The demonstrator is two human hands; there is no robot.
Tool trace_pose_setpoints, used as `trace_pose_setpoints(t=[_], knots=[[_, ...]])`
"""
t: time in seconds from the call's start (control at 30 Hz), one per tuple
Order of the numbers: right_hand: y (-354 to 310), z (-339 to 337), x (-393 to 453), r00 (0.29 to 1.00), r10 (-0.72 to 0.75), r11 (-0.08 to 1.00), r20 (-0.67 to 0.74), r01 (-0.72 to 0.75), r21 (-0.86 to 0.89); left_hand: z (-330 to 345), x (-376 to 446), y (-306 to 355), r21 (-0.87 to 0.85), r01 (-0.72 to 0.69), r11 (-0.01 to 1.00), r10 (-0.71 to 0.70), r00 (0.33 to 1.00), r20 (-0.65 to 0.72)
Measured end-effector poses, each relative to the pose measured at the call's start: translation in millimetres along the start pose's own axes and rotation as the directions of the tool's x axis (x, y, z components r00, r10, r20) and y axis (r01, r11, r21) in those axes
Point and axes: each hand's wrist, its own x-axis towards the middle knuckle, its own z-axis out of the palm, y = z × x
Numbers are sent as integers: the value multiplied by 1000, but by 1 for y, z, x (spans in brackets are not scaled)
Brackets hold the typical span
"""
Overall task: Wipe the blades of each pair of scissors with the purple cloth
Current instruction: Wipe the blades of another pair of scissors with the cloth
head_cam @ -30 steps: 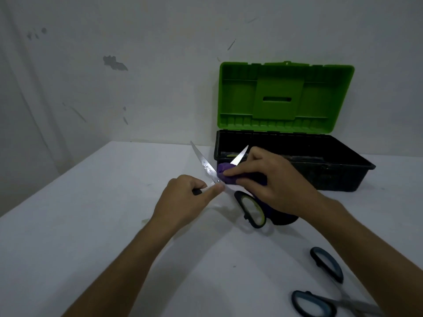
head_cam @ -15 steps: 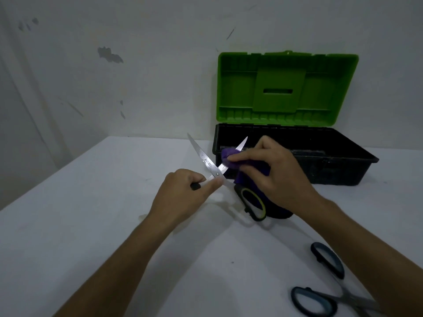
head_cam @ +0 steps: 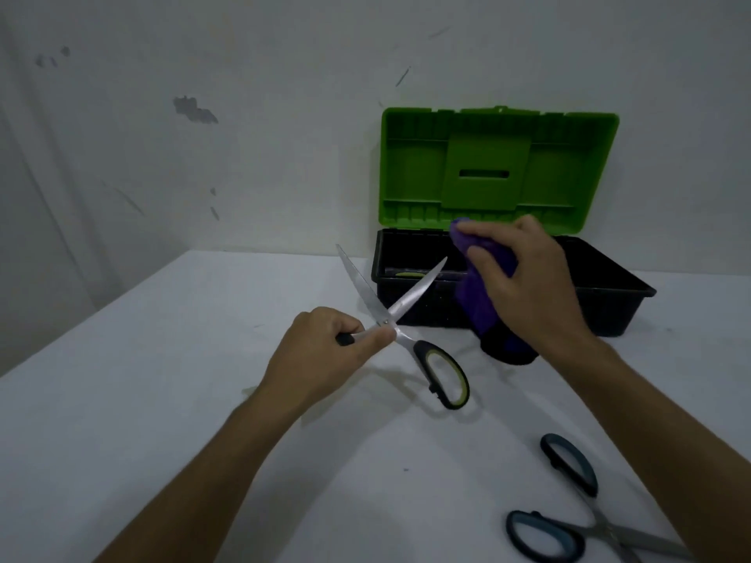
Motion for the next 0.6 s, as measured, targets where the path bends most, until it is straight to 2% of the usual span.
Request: trace_pose_setpoints(t=[0.07,0.1,0.2,0.27,0.37,0.43,0.47,0.53,0.6], knots=[[1,-8,2,1000,-11,1000,-21,11,-1,4,-1,1,2,44,999,-44,999,30],[-1,-11,3,998,-53,998,12,53,13,5,-1,2,11,61,998,-61,997,40],[-9,-12,-1,952,-204,979,227,192,74,4,-2,7,-36,83,996,-81,995,57],[-9,-5,-5,926,-225,974,305,210,82,1,-3,8,-88,58,994,-54,997,51],[-1,-1,-4,976,-141,989,166,132,65,-1,-4,10,-106,55,993,-48,997,64],[1,-6,0,991,-117,993,60,118,-5,-1,-3,11,-156,143,977,-121,983,140],[0,-11,2,989,-132,991,60,133,-18,0,-3,12,-153,184,971,-156,971,181],[-7,-19,2,959,-187,982,215,189,11,2,-4,12,-70,214,974,-196,957,212],[-22,-20,-2,874,-220,973,434,226,40,3,-5,17,2,210,978,-205,954,220]])
